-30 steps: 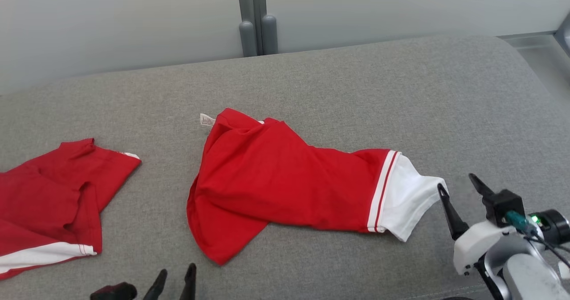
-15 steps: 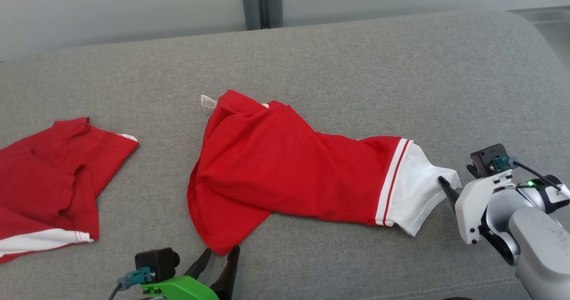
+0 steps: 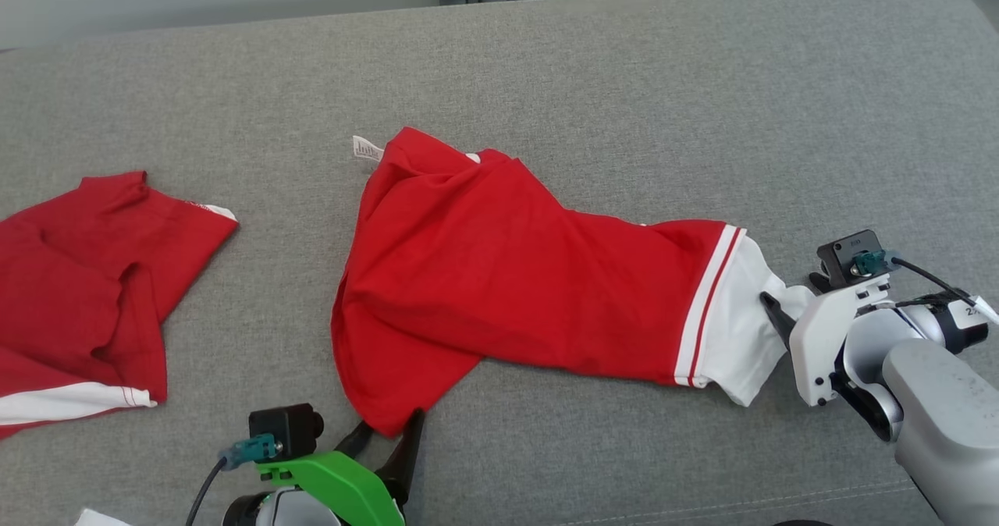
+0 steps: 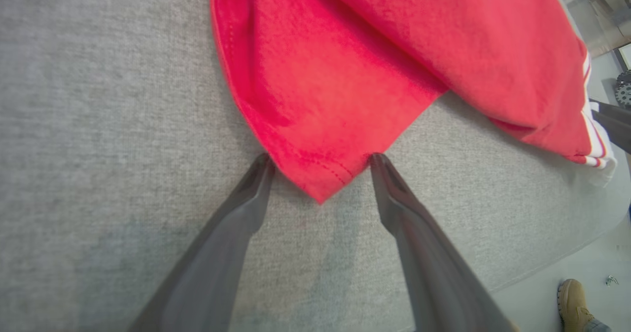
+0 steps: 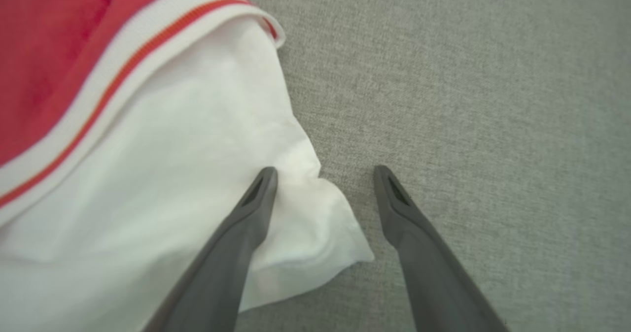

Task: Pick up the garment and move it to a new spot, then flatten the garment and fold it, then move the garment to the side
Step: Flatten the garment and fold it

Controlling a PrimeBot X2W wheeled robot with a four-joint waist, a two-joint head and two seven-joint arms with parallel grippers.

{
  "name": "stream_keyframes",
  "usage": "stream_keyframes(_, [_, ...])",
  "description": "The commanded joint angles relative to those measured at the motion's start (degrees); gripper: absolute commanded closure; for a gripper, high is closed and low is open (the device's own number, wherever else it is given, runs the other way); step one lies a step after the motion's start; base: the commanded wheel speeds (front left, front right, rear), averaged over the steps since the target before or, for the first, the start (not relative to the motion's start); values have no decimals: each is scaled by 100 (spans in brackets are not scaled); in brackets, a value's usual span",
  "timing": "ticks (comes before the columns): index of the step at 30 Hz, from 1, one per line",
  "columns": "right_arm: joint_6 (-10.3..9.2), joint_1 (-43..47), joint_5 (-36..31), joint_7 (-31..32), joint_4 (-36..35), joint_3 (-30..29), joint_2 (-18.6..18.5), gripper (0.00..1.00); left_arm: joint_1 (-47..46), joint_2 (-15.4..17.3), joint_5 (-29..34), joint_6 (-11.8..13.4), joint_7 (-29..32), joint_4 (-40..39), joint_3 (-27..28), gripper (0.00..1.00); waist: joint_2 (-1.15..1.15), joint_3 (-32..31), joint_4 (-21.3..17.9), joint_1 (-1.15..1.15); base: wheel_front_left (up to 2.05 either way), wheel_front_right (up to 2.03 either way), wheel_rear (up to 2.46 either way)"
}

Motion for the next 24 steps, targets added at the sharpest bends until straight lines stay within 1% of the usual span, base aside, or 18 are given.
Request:
stream_keyframes(1, [-9,18,50,62,73,57,33,0,-42,13,-35,-27,48,103,-21,5,0,17,-14,0,0,0,0])
stream_keyframes(2, [-6,4,97,97,115,112,48,0,-71,13,-42,-38,45,178,-41,45,0,25,-21,0,0,0,0])
stream_keyframes(3, [-4,8,161,138,130,208,73,0,-108,23,-39,-55,25,254,-57,71,0,32,-25,0,0,0,0])
stream_keyframes(4, [-3,14,247,157,146,253,86,23,-135,28,-56,-76,-4,313,-54,100,0,39,-30,0,0,0,0])
stream_keyframes(5, [-3,3,333,157,151,296,96,77,-159,45,-69,-103,-11,380,-74,100,0,43,-35,0,0,0,0])
stream_keyframes(6, [-3,-1,417,180,148,365,94,100,-189,66,-79,-136,-35,441,-79,100,0,43,-41,0,0,0,0])
stream_keyframes(8, [-4,2,628,212,94,469,54,100,-217,111,-125,-184,-5,516,-96,100,0,36,-63,0,0,0,0])
stream_keyframes(11, [-6,-16,1082,240,-90,476,-37,100,-242,241,-252,-249,57,496,-77,100,0,0,-116,0,0,0,0])
stream_keyframes(13, [-6,-34,1393,238,-314,427,-120,100,-217,358,-409,-284,98,329,-9,100,0,-36,-161,0,0,0,0])
stream_keyframes(15, [-6,-28,1687,264,-604,408,-247,100,-167,559,-538,-321,141,62,90,100,0,-72,-228,0,0,0,0])
stream_keyframes(19, [-6,71,2339,275,-1300,179,-564,100,59,911,-905,-346,388,-806,285,100,0,-154,-367,0,0,0,0])
stream_keyframes(21, [-6,145,2727,264,-1733,-63,-733,100,203,1163,-1082,-354,574,-1418,417,100,0,-184,-426,0,0,0,0])
stream_keyframes(24, [-5,309,3355,188,-2480,-547,-943,100,427,1433,-1512,-368,916,-2429,600,100,0,-191,-499,0,0,0,0])
